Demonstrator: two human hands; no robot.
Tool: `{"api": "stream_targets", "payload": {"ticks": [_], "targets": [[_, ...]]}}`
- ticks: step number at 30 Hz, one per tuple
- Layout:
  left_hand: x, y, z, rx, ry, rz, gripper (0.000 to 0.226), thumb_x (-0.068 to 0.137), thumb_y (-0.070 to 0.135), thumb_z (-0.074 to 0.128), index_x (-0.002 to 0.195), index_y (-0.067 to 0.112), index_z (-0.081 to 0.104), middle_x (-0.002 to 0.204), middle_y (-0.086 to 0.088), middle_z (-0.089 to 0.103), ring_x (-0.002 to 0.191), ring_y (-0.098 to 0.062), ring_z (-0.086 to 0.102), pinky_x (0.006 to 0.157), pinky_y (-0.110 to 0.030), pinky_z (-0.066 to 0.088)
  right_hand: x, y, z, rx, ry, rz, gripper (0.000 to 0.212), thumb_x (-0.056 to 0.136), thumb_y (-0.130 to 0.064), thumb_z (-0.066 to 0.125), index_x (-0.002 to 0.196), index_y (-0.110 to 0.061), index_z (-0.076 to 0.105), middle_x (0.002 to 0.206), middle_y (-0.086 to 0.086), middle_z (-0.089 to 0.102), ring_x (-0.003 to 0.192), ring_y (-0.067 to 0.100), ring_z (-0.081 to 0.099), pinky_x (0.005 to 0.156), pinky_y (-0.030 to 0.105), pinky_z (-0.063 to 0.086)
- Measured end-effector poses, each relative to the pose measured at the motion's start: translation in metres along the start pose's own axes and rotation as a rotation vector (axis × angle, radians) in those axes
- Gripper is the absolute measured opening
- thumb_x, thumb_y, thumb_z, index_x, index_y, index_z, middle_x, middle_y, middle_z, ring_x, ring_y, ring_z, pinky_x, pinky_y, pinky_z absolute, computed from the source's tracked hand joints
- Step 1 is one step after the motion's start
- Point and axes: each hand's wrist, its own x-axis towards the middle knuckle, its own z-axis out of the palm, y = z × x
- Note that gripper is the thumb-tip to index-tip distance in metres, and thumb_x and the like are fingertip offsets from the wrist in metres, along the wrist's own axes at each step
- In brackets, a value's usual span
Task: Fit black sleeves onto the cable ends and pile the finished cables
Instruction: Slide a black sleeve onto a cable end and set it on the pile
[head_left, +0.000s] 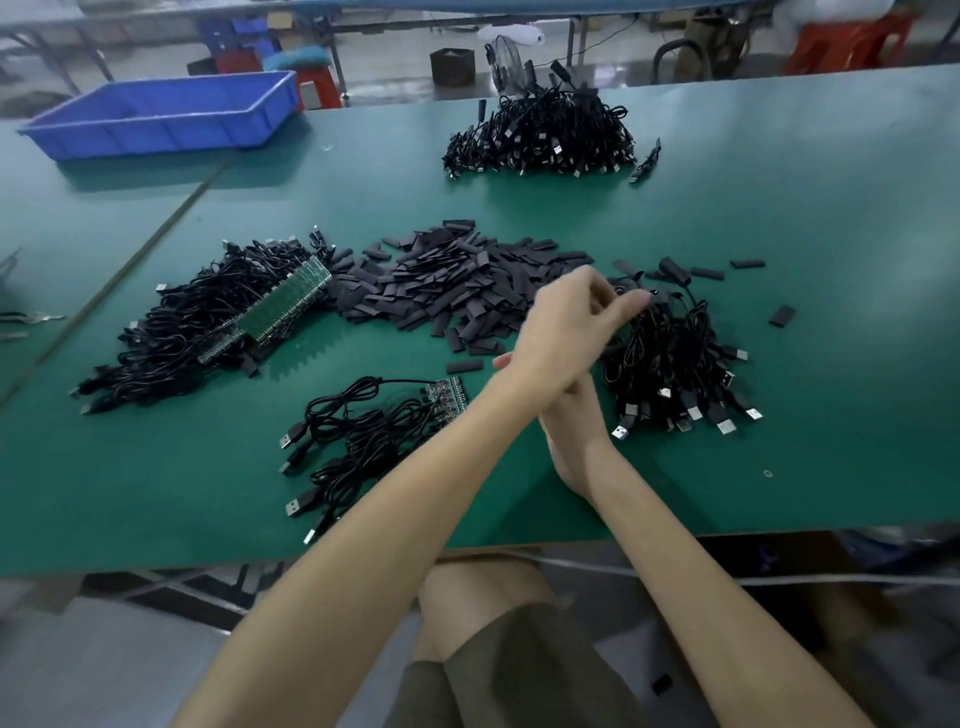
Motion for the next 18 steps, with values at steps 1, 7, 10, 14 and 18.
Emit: {"api": "stream_targets", "payload": {"ticks": [1,7,10,14,18], "targets": [[-0.002,-0.007,-0.012,0.013,0.024,-0.006,0.03,0.094,0.044,0.068,0.102,0.015,0.066,0.094,0.006,0.067,0.084,-0.005,0.062,0.076,-0.027,0.052,0.001,-0.001,0.001,0.006,-0.007,-0.029,0.021,0.102,0.002,0.054,0.088,-0.006,0.068,0.072,0.0,0.063,0.064,0.012,0.056,0.067,0.028,0.046],[-0.012,-0.073,-0.093,0.556,-0.08,-0.329,0.025,0.086,0.028,0.079,0.098,0.011,0.066,0.096,-0.005,0.07,0.092,-0.025,0.067,0.088,-0.042,0.055,-0.002,0.002,0.002,-0.061,-0.107,-0.121,0.024,0.108,-0.015,0.053,0.097,-0.011,0.074,0.076,0.0,0.072,0.071,0.01,0.06,0.066,0.022,0.048],[-0.022,-0.093,-0.111,0.648,-0.254,-0.434,0.041,0.083,0.041,0.082,0.095,0.005,0.064,0.093,-0.007,0.069,0.088,-0.028,0.066,0.085,-0.041,0.055,-0.002,0.003,0.002,-0.076,-0.13,-0.122,0.024,0.108,-0.015,0.052,0.099,-0.009,0.074,0.079,0.002,0.073,0.073,0.01,0.061,0.066,0.021,0.049],[-0.026,-0.097,-0.114,0.524,-0.313,-0.433,0.027,0.086,0.036,0.08,0.085,0.011,0.071,0.087,-0.004,0.071,0.083,-0.024,0.066,0.076,-0.036,0.055,-0.003,0.004,0.003,-0.111,-0.153,-0.148,0.021,0.107,-0.014,0.055,0.1,-0.008,0.073,0.079,0.001,0.073,0.073,0.009,0.061,0.068,0.021,0.049],[-0.027,-0.093,-0.111,0.478,-0.334,-0.378,0.023,0.093,0.03,0.073,0.1,0.009,0.077,0.093,-0.005,0.074,0.087,-0.021,0.067,0.08,-0.035,0.054,-0.003,0.005,0.004,-0.176,-0.155,-0.157,0.01,0.1,-0.015,0.067,0.109,-0.013,0.071,0.092,-0.002,0.073,0.089,0.009,0.065,0.078,0.027,0.053]]}}
